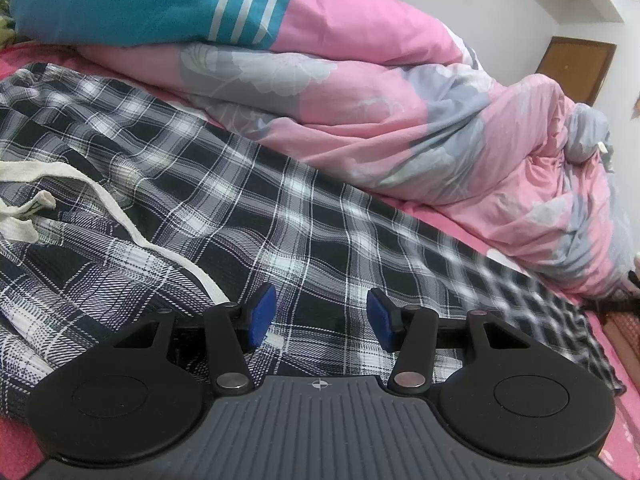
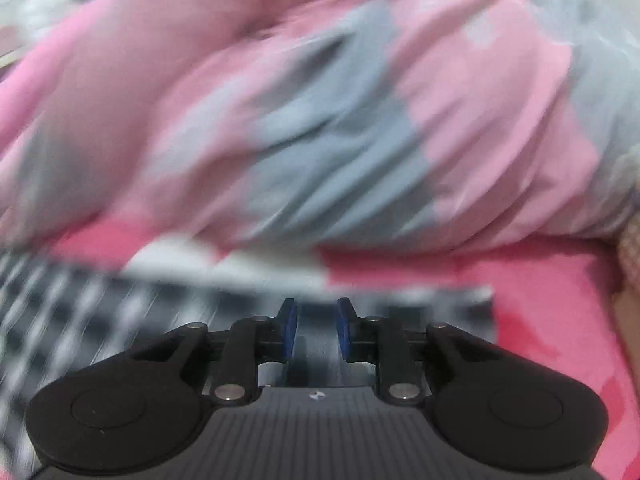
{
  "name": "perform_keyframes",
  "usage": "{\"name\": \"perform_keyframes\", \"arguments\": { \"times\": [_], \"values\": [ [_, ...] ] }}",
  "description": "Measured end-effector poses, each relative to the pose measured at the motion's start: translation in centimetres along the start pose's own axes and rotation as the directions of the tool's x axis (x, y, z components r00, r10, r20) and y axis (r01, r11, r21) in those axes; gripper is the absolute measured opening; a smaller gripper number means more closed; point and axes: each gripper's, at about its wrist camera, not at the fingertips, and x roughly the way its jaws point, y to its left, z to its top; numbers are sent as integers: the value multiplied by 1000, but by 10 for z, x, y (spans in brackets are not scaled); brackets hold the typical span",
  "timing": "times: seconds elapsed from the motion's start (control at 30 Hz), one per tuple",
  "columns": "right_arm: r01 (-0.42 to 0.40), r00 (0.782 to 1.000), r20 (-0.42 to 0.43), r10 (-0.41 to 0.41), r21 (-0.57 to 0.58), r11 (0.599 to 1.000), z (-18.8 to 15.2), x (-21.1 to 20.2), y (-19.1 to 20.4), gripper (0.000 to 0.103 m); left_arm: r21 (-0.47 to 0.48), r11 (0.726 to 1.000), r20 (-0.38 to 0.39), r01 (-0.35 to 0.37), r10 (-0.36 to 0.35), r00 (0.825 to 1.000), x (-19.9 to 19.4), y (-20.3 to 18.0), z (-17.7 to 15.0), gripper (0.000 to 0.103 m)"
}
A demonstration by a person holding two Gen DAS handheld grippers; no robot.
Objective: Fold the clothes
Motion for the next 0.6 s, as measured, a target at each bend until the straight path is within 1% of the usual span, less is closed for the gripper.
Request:
{"name": "perform_keyframes", "arguments": {
  "times": [0.03,0.07,0.1,0.13,0.17,0.2,0.23,0.27,0.3,0.33,0.37,0.4,0.43,0.47,0.5,0.53,0.6],
  "values": [
    [-12,1000,-23,11,-24,1000,-13,-4,-4,22,0,1000,0,0,0,1000,0,0,0,50],
    [43,997,-64,-44,-16,999,-26,0,-17,22,-1,1000,0,1,-1,1000,0,0,0,50],
    [121,988,-97,-117,30,992,-37,3,-37,22,-1,1000,1,1,-1,1000,0,0,0,50],
    [162,984,-97,-151,125,979,-45,-2,-63,17,-1,1000,1,1,-1,1000,0,0,0,50],
    [181,983,-78,-166,253,951,-51,-15,-91,15,-1,1000,1,1,-1,1000,0,0,0,50],
    [228,974,-75,-216,348,909,-55,-28,-111,17,-1,1000,1,1,-1,1000,0,0,0,50],
    [270,962,-75,-261,367,890,-57,-39,-119,17,0,1000,1,1,-1,1000,0,0,0,50],
    [262,964,-55,-260,346,901,-57,-50,-118,16,0,1000,1,1,-1,1000,0,1,-1,50],
    [223,973,-24,-228,319,921,-57,-60,-110,16,0,1000,1,2,-2,1000,0,2,0,50],
    [167,984,5,-175,281,945,-56,-64,-98,17,0,1000,1,1,-1,1000,0,2,0,50],
    [102,993,27,-111,220,970,-54,-65,-78,17,0,1000,1,2,-2,1000,0,2,0,50],
    [46,998,39,-53,152,987,-54,-64,-59,17,-2,1000,1,3,-3,1000,0,2,0,50],
    [13,999,29,-16,79,997,-58,-61,-41,19,-4,1000,1,4,-4,1000,0,2,0,50],
    [0,1000,-12,0,17,1000,-64,-55,-27,22,-5,1000,1,5,-5,1000,0,2,0,50],
    [11,997,-81,-13,-36,999,-71,-44,-21,22,-8,1000,1,6,-6,1000,0,3,1,50],
    [33,991,-128,-43,-78,996,-79,-41,-21,22,-10,1000,1,7,-7,1000,0,3,1,50],
    [85,985,-141,-99,-104,991,-94,-54,-35,23,-16,1000,-1,9,-9,1000,0,3,1,50]
  ]
}}
